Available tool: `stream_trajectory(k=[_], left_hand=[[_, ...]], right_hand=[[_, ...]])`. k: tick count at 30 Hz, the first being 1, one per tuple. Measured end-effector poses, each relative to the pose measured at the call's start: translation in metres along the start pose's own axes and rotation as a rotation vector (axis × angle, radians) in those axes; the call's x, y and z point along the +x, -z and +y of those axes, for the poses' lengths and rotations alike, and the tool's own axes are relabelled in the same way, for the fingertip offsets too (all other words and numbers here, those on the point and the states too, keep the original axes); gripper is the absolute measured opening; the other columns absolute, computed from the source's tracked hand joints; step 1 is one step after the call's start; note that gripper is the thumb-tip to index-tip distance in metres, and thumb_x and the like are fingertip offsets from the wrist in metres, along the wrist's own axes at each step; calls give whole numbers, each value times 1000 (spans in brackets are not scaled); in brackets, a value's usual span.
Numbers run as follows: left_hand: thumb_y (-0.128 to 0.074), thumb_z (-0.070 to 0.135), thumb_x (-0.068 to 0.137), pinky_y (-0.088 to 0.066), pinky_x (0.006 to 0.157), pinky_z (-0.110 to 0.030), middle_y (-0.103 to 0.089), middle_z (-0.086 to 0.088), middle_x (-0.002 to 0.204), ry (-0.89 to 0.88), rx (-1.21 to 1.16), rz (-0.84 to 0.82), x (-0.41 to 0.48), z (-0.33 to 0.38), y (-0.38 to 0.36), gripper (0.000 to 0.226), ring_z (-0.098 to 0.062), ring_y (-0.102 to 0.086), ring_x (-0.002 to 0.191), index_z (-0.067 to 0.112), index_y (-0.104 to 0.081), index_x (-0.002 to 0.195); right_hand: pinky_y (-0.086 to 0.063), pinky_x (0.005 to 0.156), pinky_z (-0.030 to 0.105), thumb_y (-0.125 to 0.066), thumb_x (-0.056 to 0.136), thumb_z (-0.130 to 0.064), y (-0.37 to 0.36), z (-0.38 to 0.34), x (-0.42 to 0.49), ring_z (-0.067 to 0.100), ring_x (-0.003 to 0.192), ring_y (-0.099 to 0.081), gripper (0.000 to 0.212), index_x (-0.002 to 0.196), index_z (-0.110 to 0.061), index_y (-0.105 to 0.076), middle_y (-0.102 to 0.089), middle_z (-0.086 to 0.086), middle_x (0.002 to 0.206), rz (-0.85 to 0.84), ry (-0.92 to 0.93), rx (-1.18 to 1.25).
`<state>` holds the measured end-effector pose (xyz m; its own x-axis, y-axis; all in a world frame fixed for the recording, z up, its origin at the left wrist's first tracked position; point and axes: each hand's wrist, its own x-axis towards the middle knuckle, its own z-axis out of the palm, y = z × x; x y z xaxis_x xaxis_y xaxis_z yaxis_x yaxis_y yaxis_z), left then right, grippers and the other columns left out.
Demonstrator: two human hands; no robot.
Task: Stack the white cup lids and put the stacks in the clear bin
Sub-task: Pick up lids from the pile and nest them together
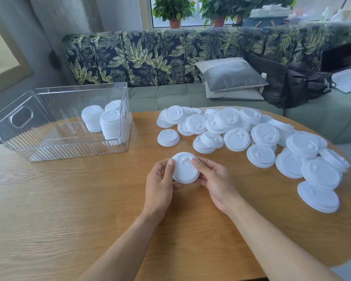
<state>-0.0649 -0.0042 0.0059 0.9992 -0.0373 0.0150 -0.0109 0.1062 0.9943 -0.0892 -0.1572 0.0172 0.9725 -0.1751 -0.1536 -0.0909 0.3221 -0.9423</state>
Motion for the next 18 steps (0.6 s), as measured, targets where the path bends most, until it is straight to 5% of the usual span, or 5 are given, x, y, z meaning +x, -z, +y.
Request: stream_trajectory(k=[9,12,16,18], left_hand=[[-62,40,103,-62,65,-30,-79,-2,106,43,-55,-27,8,1,8,33,-21,-78,92,14,-66,123],[-62,38,103,-61,61,-29,-78,-4,102,45,-46,80,20,1,17,34,-23,-78,85,11,-62,124],[-61,42,103,-61,61,-29,-77,-5,103,12,24,151,40,4,38,32,-22,-77,91,14,-64,117],[-60,44,103,-61,58,-30,-76,-5,103,-33,89,156,48,6,47,31,-22,-76,89,16,-64,115]], right_hand=[[-60,94,43,-77,91,-39,-10,4,10,24,104,-76,26,106,-18,-82,-81,4,105,51,39,-69],[-60,93,41,-72,93,-43,-21,10,24,19,102,-76,28,103,-18,-81,-81,0,103,113,82,-100],[-53,100,29,-68,97,-30,-36,17,51,-10,100,-64,14,111,-31,-68,-72,-19,105,235,238,-468],[-53,97,28,-66,97,-25,-45,19,64,-5,100,-62,27,124,-27,-64,-65,-18,113,242,297,-613]])
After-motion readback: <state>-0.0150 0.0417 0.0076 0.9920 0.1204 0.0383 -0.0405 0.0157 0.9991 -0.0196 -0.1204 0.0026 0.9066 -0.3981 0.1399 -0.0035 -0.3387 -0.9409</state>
